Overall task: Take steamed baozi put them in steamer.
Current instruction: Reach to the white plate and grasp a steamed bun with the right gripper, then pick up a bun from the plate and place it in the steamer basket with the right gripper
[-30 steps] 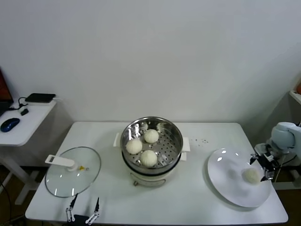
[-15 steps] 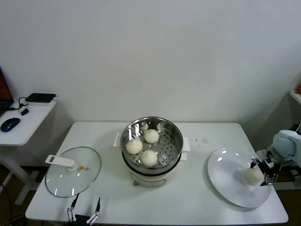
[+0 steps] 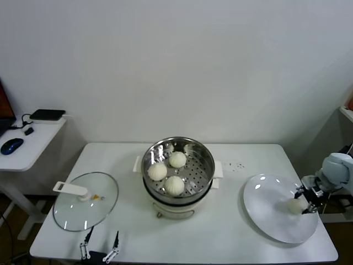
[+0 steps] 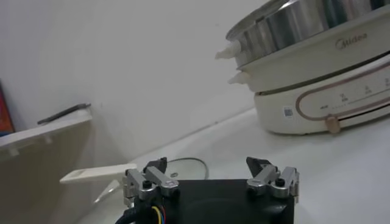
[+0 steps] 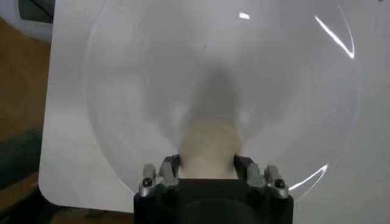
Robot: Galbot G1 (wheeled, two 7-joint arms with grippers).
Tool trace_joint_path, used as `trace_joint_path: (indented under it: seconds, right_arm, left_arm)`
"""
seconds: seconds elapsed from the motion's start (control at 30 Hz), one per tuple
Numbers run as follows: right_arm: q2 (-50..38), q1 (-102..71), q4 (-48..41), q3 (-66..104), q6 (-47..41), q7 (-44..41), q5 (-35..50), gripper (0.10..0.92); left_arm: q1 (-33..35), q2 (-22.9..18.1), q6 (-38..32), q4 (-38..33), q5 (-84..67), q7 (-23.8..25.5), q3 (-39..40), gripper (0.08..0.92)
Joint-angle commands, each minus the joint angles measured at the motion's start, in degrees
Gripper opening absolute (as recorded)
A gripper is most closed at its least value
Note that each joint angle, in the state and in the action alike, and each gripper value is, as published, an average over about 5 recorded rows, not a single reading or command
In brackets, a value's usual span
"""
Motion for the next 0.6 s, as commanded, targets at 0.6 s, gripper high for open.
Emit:
trace_joint_path:
  seconds: [0.6]
  right_arm:
    - [11.21, 58.7, 26.95, -45.05, -9.19, 0.16, 29.62, 0.499]
  left_arm:
    - [-0.02, 0.74, 0.48, -1.71, -1.14, 0.52, 0.35, 0.823]
